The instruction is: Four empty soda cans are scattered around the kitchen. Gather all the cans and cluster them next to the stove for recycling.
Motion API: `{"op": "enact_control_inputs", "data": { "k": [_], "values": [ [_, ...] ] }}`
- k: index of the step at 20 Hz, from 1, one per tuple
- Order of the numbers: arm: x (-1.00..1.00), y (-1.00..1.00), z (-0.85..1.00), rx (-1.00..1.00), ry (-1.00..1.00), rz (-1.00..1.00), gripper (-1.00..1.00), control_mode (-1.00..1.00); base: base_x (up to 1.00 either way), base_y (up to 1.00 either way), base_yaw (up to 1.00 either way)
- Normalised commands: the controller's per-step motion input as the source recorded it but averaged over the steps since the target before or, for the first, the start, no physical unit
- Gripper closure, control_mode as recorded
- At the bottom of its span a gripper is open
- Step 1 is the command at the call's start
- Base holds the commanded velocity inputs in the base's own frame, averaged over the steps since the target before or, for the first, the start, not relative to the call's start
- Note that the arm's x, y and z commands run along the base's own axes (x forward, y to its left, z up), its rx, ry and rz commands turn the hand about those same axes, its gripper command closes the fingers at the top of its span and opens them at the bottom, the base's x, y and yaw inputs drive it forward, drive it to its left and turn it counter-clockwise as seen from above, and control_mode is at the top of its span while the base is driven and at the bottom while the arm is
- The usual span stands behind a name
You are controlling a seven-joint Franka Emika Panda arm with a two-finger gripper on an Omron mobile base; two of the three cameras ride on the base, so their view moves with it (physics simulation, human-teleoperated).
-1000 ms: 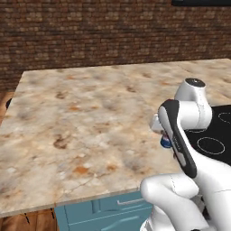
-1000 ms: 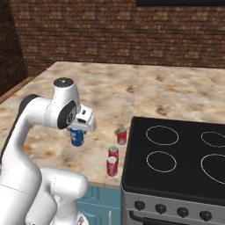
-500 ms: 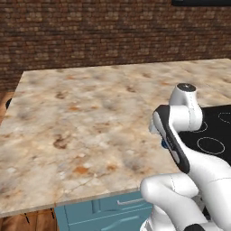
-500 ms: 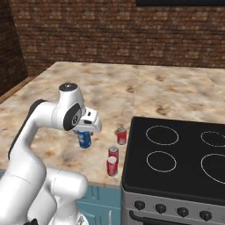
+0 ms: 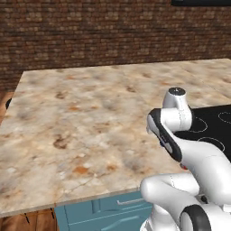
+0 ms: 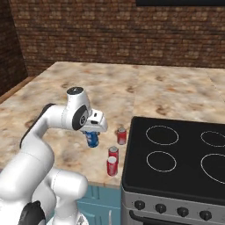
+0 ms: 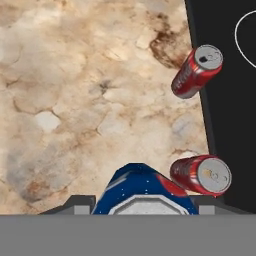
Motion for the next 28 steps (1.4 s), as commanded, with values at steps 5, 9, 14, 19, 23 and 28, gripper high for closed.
{"op": "enact_control_inputs", "data": {
  "k": [5,9,14,19,23,28],
  "values": [
    [0.02,-0.44,-0.27,0.07,0.15,0.00,1.00,-1.00,0.00,0.00,0.00],
    [0.09,-0.09,-0.32,0.00,0.08,0.00,1.00,-1.00,0.00,0.00,0.00],
    [0.18,0.00,-0.27,0.00,0.00,0.00,1.00,-1.00,0.00,0.00,0.00],
    [0.52,0.00,-0.22,0.00,0.00,0.00,1.00,-1.00,0.00,0.00,0.00],
    [0.34,0.00,-0.15,-0.02,0.00,-0.01,1.00,-1.00,0.00,0.00,0.00],
    [0.15,-0.10,-0.11,0.00,0.00,-0.01,1.00,-1.00,0.00,0.00,0.00]
  ]
}}
